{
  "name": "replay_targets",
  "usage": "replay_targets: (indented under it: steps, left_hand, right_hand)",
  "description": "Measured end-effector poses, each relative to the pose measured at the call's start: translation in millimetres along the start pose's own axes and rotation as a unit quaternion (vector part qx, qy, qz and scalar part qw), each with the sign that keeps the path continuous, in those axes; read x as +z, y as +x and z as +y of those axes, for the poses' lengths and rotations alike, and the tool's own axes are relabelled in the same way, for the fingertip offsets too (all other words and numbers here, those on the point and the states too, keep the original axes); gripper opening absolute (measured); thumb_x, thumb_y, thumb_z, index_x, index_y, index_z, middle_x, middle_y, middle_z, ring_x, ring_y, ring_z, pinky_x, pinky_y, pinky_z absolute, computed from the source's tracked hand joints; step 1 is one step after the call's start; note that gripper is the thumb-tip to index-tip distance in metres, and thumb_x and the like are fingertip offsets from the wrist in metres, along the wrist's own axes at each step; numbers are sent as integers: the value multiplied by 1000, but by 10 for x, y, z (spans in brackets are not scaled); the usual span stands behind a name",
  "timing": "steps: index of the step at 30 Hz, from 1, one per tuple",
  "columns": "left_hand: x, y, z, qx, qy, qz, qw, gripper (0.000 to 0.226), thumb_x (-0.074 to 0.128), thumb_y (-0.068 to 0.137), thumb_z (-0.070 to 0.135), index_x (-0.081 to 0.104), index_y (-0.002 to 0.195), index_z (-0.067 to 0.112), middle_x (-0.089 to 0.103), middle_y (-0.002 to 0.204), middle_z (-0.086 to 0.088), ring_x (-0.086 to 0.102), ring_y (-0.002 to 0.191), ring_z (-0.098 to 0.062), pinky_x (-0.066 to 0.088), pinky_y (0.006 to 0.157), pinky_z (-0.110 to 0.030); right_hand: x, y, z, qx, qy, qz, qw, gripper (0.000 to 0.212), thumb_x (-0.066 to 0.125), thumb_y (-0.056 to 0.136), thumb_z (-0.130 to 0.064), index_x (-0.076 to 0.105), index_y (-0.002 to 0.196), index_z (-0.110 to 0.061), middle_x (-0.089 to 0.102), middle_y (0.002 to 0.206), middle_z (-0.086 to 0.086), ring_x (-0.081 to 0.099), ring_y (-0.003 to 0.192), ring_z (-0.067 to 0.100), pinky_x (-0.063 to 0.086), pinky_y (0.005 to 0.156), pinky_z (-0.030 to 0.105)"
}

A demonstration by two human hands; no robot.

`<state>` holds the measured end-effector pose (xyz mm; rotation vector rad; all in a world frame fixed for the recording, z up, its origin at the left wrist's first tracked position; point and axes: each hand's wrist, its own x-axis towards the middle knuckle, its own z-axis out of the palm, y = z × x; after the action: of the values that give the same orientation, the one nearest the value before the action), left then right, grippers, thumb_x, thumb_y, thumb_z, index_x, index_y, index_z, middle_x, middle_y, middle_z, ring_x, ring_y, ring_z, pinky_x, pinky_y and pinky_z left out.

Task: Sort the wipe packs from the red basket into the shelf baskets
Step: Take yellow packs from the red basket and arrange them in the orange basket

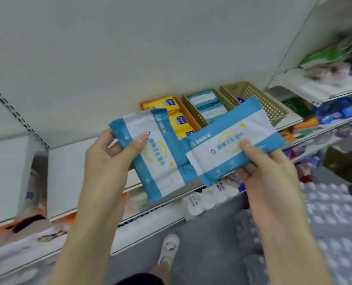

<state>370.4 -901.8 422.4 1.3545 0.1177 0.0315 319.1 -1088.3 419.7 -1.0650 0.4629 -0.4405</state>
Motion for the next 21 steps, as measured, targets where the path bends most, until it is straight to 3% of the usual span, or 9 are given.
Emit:
replay_targets:
  steps: [3,9,16,18,21]
  left_hand:
    - [233,269,-76,-10,9,-15,1000,21,65,84,10,66,103,18,76,81,5,71,70,-6,53,57,-15]
    - [683,900,-246,-34,16,-19,999,24,67,82,7,67,105,15,75,79,8,70,72,-7,57,65,-22]
    - [969,1452,-542,-76,23,-15,997,16,69,80,5,62,92,13,74,74,4,71,67,-12,54,53,-20]
    - [1015,1537,-671,-104,27,6,994,14,68,80,4,60,87,12,73,70,3,70,62,-10,52,49,-19]
    - [1114,1655,-856,-147,39,40,988,16,68,80,2,57,85,12,70,81,-5,69,58,-9,53,46,-18]
  right_hand:
    - [-114,326,-4,-9,-32,27,999,27,65,83,-12,66,110,-17,74,104,-4,68,99,14,52,61,13]
    - [-370,1097,-54,-19,-35,79,996,29,64,84,-9,63,112,-17,74,103,-3,70,92,12,56,62,19]
    - [-995,1932,82,-3,-72,170,983,23,59,88,-2,59,107,-15,69,110,8,71,76,10,57,59,22]
    - [-1194,2127,129,2,-79,180,980,22,57,90,-1,56,106,-15,65,118,13,71,81,11,58,63,23]
    - [-1353,2483,221,-1,-121,173,977,33,57,89,1,50,117,-15,60,126,13,68,94,17,58,62,22]
